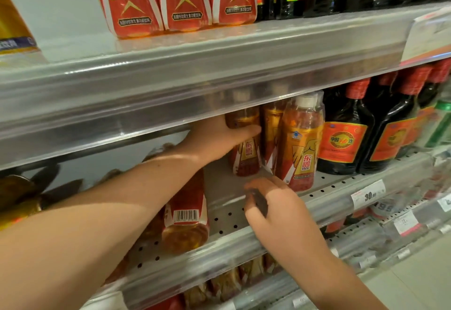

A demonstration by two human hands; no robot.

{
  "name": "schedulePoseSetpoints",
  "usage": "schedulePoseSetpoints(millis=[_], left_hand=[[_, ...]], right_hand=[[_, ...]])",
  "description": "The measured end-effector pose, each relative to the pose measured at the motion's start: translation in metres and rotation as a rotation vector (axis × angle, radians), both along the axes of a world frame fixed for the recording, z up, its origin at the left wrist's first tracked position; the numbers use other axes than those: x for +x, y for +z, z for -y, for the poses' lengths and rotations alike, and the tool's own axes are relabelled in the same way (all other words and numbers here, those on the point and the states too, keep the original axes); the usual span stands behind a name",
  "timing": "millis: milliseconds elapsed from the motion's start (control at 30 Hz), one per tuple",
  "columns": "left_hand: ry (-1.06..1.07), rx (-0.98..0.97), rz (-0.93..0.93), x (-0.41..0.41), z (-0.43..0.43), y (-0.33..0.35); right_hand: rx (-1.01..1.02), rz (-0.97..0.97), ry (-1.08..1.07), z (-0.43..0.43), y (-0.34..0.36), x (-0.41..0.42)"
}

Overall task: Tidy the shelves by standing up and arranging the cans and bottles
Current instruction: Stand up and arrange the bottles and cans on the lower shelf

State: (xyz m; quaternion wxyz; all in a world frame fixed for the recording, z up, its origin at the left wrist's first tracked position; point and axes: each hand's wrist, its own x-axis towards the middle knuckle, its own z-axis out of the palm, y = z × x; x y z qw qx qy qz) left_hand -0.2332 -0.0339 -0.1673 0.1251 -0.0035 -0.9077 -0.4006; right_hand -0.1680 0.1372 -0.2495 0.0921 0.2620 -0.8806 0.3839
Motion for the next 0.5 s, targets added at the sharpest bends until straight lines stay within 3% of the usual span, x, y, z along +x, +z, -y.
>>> schedulePoseSetpoints(millis=[167,367,500], left_hand=[[0.020,-0.096,0.152,0.021,-0.007,0.012],[0.463,-0.229,0.071,0.105,-0.001,0.007],[0.627,-0.474,0.275,0.149,-0.009,0.002]], right_hand=[[0.055,0.041,0.038,-0.006,-0.005,0.005],[0.140,0.165,0.144,-0.009,0.003,0.011],[0.180,0.331,0.206,-0.002,0.014,0.011]])
